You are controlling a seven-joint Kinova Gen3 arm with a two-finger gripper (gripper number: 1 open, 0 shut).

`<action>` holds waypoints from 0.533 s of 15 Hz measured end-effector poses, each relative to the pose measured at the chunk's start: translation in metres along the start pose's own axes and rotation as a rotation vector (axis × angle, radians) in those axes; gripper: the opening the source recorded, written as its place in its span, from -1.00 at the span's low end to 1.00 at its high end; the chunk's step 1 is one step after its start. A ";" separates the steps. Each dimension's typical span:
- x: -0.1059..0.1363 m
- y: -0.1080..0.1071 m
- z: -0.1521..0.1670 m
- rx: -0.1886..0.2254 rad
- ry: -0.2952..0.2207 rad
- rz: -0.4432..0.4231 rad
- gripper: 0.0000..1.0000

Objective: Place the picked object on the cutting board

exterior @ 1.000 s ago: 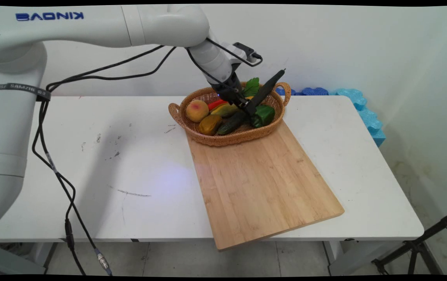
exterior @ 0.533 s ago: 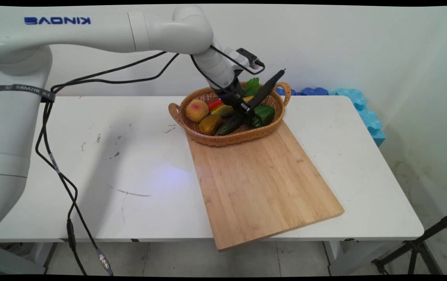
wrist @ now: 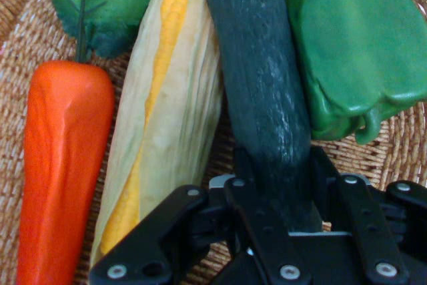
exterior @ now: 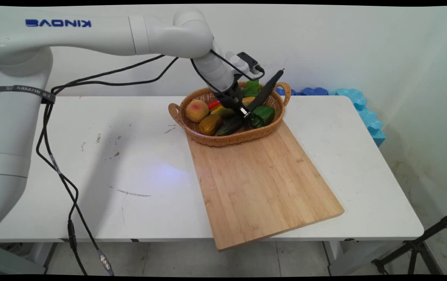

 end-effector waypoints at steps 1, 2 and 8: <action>0.000 0.000 0.000 0.001 0.001 0.003 -1.00; 0.001 -0.001 -0.002 0.004 0.004 0.007 -1.00; 0.019 -0.010 -0.050 0.016 0.057 -0.007 -1.00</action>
